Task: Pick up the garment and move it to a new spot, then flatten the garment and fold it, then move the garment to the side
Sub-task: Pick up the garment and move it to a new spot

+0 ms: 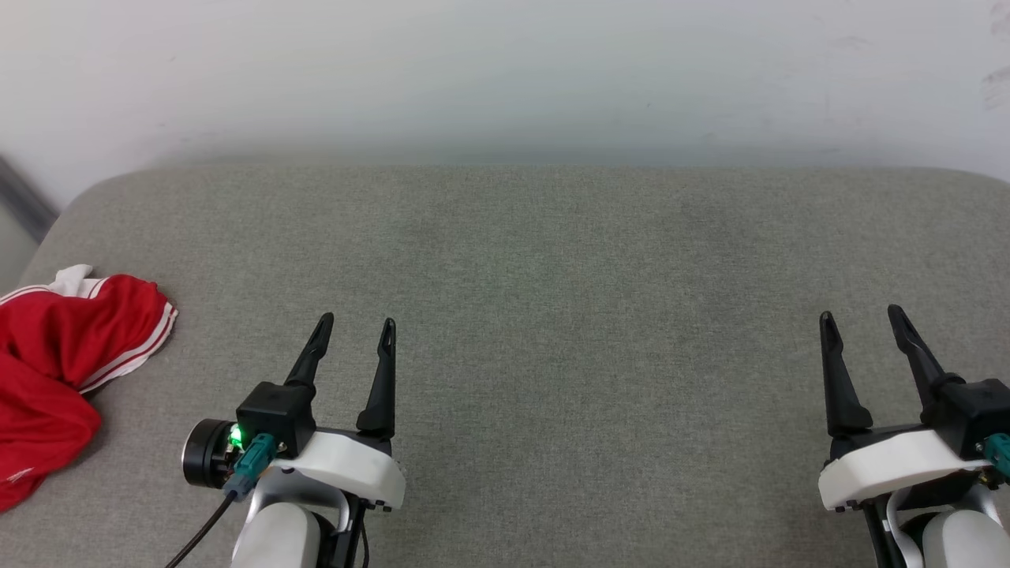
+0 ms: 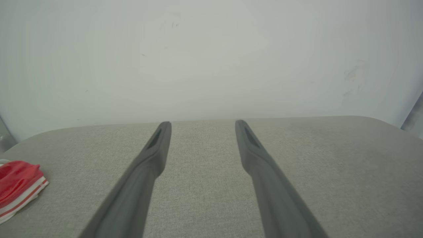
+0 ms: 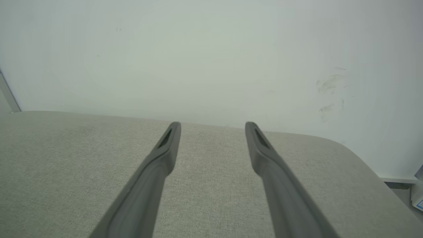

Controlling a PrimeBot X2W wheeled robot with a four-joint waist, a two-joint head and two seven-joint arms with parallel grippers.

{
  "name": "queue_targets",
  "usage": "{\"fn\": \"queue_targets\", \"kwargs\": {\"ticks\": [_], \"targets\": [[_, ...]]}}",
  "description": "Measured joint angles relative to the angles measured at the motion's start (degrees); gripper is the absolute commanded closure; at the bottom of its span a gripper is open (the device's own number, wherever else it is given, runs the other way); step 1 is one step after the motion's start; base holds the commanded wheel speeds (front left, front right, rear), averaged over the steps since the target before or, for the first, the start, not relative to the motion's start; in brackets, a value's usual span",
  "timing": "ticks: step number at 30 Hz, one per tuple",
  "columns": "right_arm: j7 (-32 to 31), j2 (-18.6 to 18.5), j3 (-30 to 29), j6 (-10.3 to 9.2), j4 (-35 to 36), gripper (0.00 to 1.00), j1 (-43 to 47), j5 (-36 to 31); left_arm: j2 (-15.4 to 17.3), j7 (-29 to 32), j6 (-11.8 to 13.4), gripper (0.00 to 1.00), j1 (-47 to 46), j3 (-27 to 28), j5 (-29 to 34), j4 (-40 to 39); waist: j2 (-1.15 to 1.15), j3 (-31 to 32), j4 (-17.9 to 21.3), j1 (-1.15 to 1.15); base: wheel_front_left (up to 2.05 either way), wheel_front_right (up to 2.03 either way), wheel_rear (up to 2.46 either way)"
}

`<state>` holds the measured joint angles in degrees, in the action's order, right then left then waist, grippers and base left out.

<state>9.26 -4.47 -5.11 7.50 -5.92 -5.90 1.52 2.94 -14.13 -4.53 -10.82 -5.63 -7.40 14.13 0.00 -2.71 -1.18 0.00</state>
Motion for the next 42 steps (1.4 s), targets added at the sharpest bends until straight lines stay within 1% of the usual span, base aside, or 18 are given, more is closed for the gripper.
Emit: {"fn": "queue_targets", "kwargs": {"ticks": [10, 29, 35, 42], "targets": [[1.3, 0.3, -0.7, 0.01, -0.3, 0.00, -0.7, -2.3, 0.0, -0.8, 0.1, 0.00, -0.4, -0.2, 2.5, 0.8, 0.00, -0.4, 0.0, 0.00, 0.00, 0.00, 0.00], [1.8, 0.8, -1.7, 0.00, -1.0, 0.00, -1.1, -1.5, 0.0, -0.9, 1.3, 0.00, -0.9, -0.5, 0.1, 1.1, 0.00, -0.8, -0.6, 0.00, 0.00, 0.00, 0.00], [1.7, 0.9, -1.6, 0.00, 0.1, 0.00, -1.0, -1.6, -0.1, -0.9, 2.0, 0.00, -1.3, -0.6, -0.5, 1.4, 0.00, -0.9, -2.9, 0.00, 0.00, 0.00, 0.00], [0.8, 0.8, -0.2, 0.01, 2.0, 0.00, -0.9, -1.5, -0.1, -0.9, 2.9, 0.00, -1.4, 0.1, -1.3, 1.2, 0.00, -1.2, -8.1, 0.00, 0.00, 0.00, 0.00]]}}
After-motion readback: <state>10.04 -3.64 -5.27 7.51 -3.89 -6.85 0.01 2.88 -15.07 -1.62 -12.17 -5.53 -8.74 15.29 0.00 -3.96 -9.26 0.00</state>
